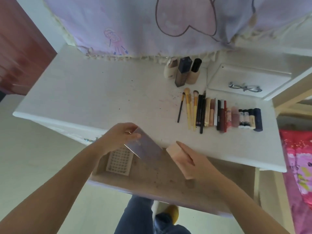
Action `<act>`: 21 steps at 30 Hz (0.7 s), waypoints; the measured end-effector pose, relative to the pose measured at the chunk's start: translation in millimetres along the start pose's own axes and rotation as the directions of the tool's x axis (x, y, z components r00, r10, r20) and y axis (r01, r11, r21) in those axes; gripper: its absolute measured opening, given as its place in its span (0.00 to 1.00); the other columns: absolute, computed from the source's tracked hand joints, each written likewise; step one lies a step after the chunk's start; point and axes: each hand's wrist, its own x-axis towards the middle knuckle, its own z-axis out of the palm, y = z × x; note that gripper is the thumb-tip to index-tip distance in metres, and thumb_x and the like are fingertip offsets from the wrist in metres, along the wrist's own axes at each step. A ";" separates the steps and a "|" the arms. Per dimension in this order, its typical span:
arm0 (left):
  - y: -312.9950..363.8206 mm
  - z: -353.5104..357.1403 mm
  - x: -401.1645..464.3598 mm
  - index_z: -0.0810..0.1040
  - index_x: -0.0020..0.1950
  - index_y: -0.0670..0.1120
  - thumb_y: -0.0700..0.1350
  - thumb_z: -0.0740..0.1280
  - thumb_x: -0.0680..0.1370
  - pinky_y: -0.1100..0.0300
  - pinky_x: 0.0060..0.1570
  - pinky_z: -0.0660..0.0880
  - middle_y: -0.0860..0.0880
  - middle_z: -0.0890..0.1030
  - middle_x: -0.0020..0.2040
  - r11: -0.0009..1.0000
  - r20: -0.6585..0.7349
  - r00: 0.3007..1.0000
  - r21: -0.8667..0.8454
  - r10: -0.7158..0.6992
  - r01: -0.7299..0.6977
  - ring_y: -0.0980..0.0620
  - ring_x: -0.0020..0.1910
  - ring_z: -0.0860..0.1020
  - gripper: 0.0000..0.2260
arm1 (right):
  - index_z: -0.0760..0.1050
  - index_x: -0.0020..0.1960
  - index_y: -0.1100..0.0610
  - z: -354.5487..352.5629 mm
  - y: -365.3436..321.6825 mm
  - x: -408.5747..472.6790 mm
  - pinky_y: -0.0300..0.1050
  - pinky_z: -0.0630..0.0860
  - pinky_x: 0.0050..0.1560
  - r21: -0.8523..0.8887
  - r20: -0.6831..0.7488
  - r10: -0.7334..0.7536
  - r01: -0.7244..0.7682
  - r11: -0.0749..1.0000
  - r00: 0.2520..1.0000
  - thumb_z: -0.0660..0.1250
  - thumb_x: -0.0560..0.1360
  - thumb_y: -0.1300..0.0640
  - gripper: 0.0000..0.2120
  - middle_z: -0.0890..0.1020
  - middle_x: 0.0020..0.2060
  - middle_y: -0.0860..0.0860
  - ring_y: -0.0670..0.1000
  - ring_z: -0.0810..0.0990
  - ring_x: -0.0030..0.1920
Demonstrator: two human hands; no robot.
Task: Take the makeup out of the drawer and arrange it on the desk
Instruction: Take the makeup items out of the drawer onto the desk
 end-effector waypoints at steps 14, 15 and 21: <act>30.3 -12.9 147.2 0.76 0.39 0.39 0.44 0.63 0.73 0.61 0.36 0.63 0.49 0.71 0.32 0.977 -0.191 0.973 -0.190 -0.130 0.093 0.52 0.31 0.67 0.09 | 0.53 0.76 0.46 -87.3 -89.9 241.5 0.58 0.68 0.64 -0.406 -0.177 -0.029 -0.046 0.913 0.984 0.48 0.81 0.47 0.24 0.72 0.66 0.56 0.59 0.70 0.65; 30.8 -9.0 147.9 0.73 0.38 0.40 0.41 0.62 0.75 0.61 0.33 0.61 0.50 0.69 0.30 0.986 -0.199 0.973 -0.140 -0.118 0.091 0.53 0.30 0.65 0.08 | 0.55 0.76 0.47 -84.0 -90.3 246.9 0.58 0.67 0.63 -0.474 -0.188 -0.025 -0.069 0.878 0.982 0.48 0.81 0.49 0.23 0.72 0.66 0.57 0.60 0.70 0.65; 27.2 5.6 133.3 0.71 0.51 0.34 0.36 0.56 0.78 0.63 0.43 0.65 0.44 0.71 0.52 0.998 -0.231 0.971 -0.030 -0.059 0.054 0.47 0.47 0.71 0.07 | 0.63 0.73 0.50 -68.6 -72.0 249.5 0.54 0.67 0.60 -0.532 -0.285 -0.143 -0.032 0.846 0.948 0.53 0.81 0.54 0.20 0.73 0.58 0.55 0.57 0.68 0.61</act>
